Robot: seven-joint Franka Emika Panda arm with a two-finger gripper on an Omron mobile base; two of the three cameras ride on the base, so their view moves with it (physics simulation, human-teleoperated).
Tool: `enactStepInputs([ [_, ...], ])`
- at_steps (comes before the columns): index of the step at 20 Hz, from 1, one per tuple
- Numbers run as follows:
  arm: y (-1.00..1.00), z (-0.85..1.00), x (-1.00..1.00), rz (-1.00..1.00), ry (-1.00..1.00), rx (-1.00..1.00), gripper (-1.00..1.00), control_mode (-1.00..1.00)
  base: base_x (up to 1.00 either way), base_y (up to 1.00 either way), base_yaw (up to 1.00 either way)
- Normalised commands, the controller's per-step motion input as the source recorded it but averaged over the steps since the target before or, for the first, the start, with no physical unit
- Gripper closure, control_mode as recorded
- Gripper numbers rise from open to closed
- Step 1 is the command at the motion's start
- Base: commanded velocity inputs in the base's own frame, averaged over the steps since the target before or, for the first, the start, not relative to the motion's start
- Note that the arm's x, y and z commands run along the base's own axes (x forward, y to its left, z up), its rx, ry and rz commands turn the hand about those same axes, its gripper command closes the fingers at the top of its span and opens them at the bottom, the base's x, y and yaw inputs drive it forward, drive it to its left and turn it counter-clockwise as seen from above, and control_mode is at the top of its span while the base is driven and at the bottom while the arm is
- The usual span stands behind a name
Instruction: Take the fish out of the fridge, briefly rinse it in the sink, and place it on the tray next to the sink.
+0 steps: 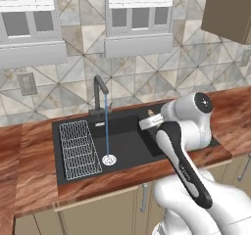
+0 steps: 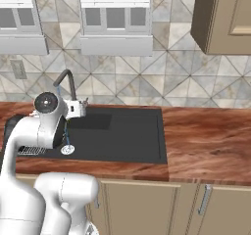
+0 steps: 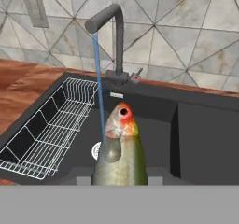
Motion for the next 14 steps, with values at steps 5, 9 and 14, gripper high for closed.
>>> enactStepInputs([
  [5,0.04,-0.03,0.92,0.07,0.40,0.30,1.00,-1.00,0.00,0.00,0.00],
  [9,0.25,-0.18,0.78,0.13,0.33,0.28,1.00,-1.00,0.00,0.00,0.00],
  [14,0.57,-0.21,0.26,0.09,0.10,0.03,1.00,-1.00,0.00,0.00,0.00],
])
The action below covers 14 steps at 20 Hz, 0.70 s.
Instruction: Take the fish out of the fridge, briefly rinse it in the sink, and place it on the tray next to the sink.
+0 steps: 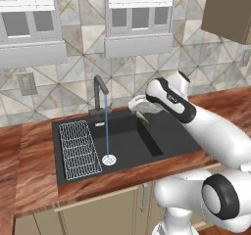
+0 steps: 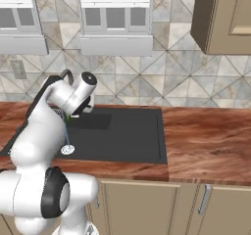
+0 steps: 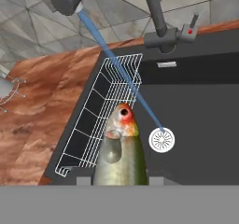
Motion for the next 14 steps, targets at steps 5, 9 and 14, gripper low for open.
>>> enactStepInputs([
  [5,0.54,-0.54,0.27,0.05,0.02,0.00,1.00,-1.00,0.00,0.00,0.00],
  [9,0.12,-0.64,0.19,0.06,0.00,0.02,1.00,-1.00,0.00,0.00,0.00],
  [14,0.00,-0.28,0.29,0.05,-0.02,0.19,1.00,-1.00,0.00,0.00,0.00],
])
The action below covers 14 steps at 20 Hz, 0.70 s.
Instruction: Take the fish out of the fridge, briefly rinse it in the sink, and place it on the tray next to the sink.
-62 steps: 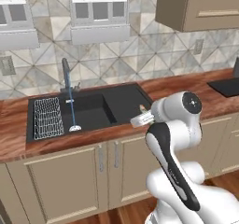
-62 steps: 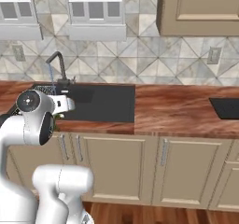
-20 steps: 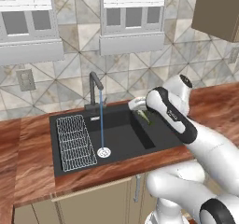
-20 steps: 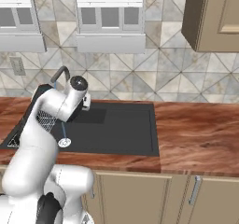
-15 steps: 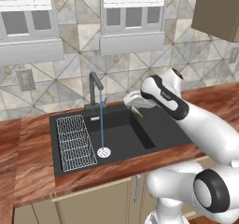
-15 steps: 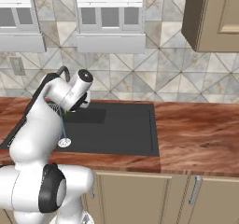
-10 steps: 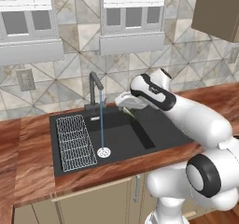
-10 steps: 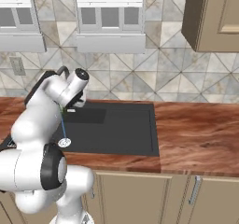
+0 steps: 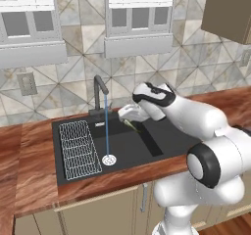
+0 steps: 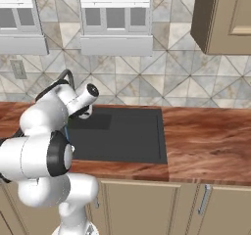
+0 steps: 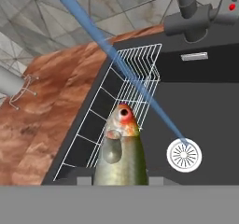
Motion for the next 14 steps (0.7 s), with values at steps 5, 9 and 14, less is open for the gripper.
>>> enactStepInputs([
  [5,0.01,-0.13,0.35,0.07,0.00,0.20,1.00,-1.00,0.00,0.00,0.00],
  [9,0.18,-0.02,0.12,0.07,0.00,0.04,1.00,-1.00,0.00,0.00,0.00],
  [14,0.14,-0.08,0.18,0.01,0.02,0.00,1.00,-1.00,0.00,0.00,0.00],
])
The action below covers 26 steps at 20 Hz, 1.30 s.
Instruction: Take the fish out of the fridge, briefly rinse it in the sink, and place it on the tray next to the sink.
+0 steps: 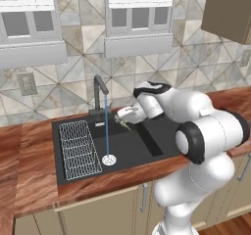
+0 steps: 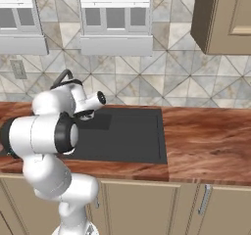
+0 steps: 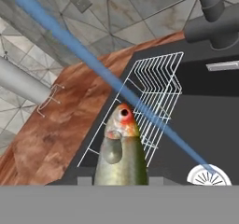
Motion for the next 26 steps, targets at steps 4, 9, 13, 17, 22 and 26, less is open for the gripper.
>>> enactStepInputs([
  [4,0.21,-0.15,0.57,0.00,0.06,0.00,1.00,-1.00,0.00,0.00,0.00],
  [9,0.33,-0.13,0.47,0.01,0.00,0.00,1.00,-1.00,0.00,0.00,0.00],
  [13,0.25,-0.26,0.17,0.04,0.00,0.02,1.00,-1.00,0.00,0.00,0.00],
  [17,0.03,-0.48,0.15,0.02,0.00,0.08,1.00,-1.00,0.00,0.00,0.00],
  [22,-0.48,-0.07,0.34,0.00,0.03,0.11,1.00,-1.00,0.00,0.00,0.00],
  [26,-0.23,0.00,0.25,0.00,0.02,0.07,1.00,-1.00,0.00,0.00,0.00],
])
